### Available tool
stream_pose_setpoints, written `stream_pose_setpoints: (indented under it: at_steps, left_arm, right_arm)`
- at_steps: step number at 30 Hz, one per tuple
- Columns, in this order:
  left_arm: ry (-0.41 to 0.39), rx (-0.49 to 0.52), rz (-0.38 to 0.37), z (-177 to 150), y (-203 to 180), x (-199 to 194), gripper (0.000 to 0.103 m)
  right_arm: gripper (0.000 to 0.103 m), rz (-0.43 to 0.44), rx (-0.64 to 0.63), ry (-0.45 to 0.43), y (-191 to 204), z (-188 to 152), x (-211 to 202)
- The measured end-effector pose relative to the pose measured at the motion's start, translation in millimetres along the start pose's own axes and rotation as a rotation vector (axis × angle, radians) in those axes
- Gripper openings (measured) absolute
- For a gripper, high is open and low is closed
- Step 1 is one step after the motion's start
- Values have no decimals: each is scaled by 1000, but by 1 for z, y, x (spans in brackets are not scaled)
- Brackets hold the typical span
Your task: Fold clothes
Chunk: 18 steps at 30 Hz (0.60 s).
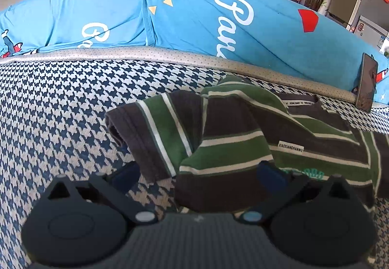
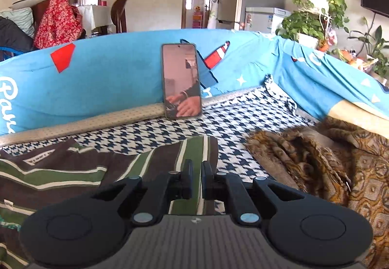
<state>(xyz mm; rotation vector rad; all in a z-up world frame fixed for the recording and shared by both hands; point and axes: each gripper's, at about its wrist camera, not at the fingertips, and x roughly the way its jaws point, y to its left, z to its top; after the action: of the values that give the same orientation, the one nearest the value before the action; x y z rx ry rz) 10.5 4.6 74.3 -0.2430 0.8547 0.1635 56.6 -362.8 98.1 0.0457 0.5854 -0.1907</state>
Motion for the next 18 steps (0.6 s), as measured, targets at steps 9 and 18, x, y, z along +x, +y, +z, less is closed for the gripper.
stream_pose_setpoints:
  at_steps: [9, 18]
  left_arm:
    - [5, -51, -67, -24, 15, -25, 103]
    - [-78, -28, -110, -55, 13, -70, 103]
  right_arm:
    - [25, 86, 82, 66, -20, -15, -31]
    - [37, 277, 80, 143, 2, -53, -68]
